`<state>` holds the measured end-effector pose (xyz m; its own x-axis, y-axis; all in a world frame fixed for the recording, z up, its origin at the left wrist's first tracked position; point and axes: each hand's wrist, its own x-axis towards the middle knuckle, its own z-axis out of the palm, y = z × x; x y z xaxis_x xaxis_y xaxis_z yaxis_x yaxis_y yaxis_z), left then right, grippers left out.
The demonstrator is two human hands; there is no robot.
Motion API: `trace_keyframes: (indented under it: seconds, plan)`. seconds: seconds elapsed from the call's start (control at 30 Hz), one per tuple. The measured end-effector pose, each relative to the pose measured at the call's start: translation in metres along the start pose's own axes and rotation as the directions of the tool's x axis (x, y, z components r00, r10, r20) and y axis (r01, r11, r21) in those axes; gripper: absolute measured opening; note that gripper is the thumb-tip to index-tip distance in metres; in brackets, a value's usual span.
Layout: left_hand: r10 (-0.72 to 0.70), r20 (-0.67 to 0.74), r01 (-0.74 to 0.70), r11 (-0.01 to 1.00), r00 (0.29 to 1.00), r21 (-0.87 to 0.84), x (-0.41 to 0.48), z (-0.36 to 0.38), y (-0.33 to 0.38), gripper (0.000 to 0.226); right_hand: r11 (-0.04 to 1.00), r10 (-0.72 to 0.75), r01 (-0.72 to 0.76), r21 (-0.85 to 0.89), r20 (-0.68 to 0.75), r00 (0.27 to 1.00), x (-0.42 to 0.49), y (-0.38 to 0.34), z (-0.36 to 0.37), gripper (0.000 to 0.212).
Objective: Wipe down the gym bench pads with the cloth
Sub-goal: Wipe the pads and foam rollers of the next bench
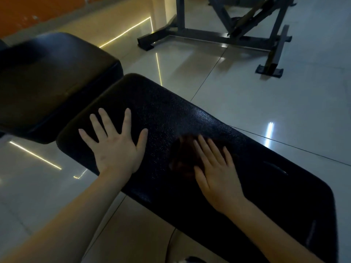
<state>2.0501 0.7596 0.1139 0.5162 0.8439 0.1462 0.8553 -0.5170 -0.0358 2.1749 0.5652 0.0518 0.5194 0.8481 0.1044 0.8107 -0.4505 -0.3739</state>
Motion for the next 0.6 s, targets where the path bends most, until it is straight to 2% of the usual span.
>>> trace_keyframes:
  seconds: [0.1, 0.23, 0.43, 0.6]
  plan:
    - [0.006, -0.011, -0.006, 1.000, 1.000, 0.004, 0.001, 0.002, 0.000, 0.076, 1.000, -0.006, 0.006, -0.026, -0.010, 1.000, -0.054, 0.015, 0.008, 0.064]
    - [0.006, -0.024, -0.006, 1.000, 1.000, 0.005, 0.000, 0.004, -0.001, 0.074, 0.998, 0.014, -0.016, -0.066, -0.024, 1.000, -0.048, 0.012, 0.012, 0.065]
    - [0.008, -0.047, -0.006, 1.000, 0.999, 0.025, 0.003, 0.009, -0.001, 0.077, 0.990, 0.140, -0.140, -0.022, -0.012, 0.990, 0.055, -0.009, -0.004, 0.070]
    - [0.006, -0.041, -0.005, 0.999, 0.999, 0.032, 0.002, 0.006, 0.000, 0.079, 0.981, 0.193, -0.193, 0.023, -0.016, 0.981, 0.162, -0.029, -0.016, 0.059]
